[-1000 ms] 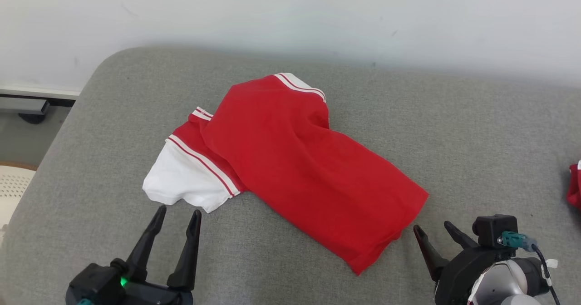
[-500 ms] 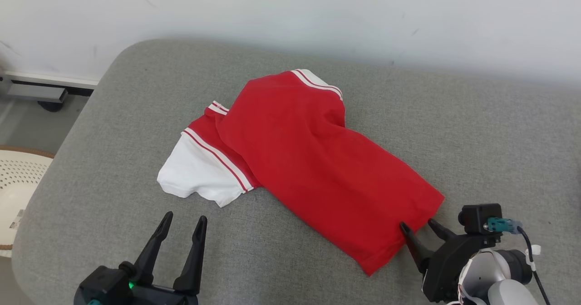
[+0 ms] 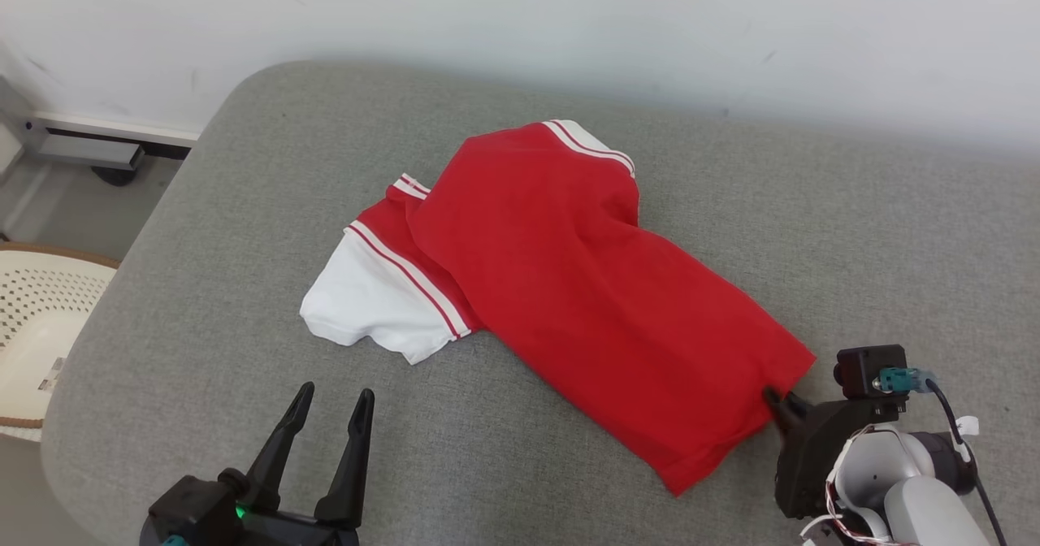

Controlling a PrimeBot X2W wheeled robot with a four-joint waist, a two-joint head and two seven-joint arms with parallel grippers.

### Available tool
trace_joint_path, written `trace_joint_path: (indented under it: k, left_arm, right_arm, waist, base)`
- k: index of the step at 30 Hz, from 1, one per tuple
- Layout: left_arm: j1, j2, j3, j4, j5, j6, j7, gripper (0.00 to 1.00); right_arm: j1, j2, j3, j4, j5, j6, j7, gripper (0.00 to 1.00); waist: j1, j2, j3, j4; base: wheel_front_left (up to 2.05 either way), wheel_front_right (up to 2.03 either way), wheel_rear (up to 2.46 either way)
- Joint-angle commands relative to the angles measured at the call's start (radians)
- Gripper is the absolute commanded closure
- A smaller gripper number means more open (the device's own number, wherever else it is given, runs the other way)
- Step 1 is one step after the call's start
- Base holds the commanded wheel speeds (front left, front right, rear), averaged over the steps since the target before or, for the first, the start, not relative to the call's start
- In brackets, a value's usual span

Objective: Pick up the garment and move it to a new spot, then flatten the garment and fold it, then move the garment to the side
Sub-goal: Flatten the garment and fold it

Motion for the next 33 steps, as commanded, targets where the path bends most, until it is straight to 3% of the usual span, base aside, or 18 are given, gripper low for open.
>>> trace_joint_path:
  k: [1, 10, 20, 33]
  left_arm:
    - [-0.009, 0.001, 0.005, 0.002, 0.006, -0.005, -0.007, 0.0]
    - [-0.021, -0.008, 0.014, 0.006, 0.011, -0.008, -0.007, 0.0]
    - [-0.035, -0.02, 0.022, 0.011, 0.018, -0.014, -0.007, 0.0]
    - [-0.042, -0.022, 0.016, 0.008, 0.023, -0.015, -0.007, 0.0]
  right_arm:
    - [-0.013, -0.003, -0.008, 0.006, -0.014, 0.0, -0.006, 1.0]
    - [-0.09, -0.003, -0.125, 0.045, -0.146, 0.0, -0.043, 1.0]
    - [-0.294, -0.004, -0.25, 0.14, -0.399, 0.0, -0.122, 1.0]
    - [-0.52, -0.092, -0.315, 0.354, -0.551, -0.001, -0.269, 1.0]
  waist:
    - [0.0, 0.0, 0.002, 0.003]
    - [0.0, 0.0, 0.013, 0.021]
    - [0.0, 0.0, 0.026, 0.031]
    - [0.0, 0.0, 0.042, 0.074]
  base:
    - [0.0, 0.0, 0.0]
    - [0.0, 0.0, 0.0]
    - [0.0, 0.0, 0.0]
    - [0.0, 0.0, 0.0]
